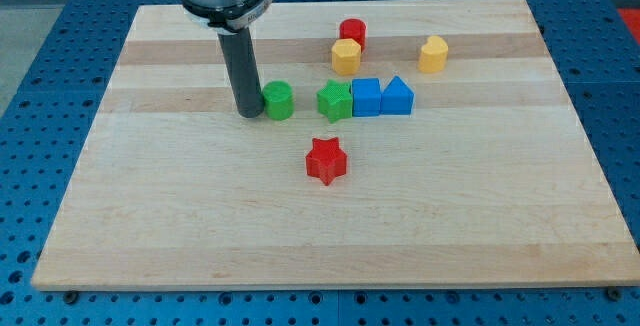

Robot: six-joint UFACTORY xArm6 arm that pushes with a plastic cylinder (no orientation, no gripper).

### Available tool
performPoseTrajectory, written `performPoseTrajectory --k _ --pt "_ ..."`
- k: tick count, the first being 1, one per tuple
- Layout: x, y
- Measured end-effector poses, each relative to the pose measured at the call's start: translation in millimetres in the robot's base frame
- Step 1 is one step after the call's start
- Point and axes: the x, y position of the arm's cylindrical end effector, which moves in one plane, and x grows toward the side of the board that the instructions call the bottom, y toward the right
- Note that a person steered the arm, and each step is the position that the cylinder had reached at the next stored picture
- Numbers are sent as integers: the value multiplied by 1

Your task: Move the green circle left to the green star

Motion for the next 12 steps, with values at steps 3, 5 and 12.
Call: performPoseTrajectory --k 3,5,12 --pt "0 26" --pt "-17 -2" --pt "-51 35"
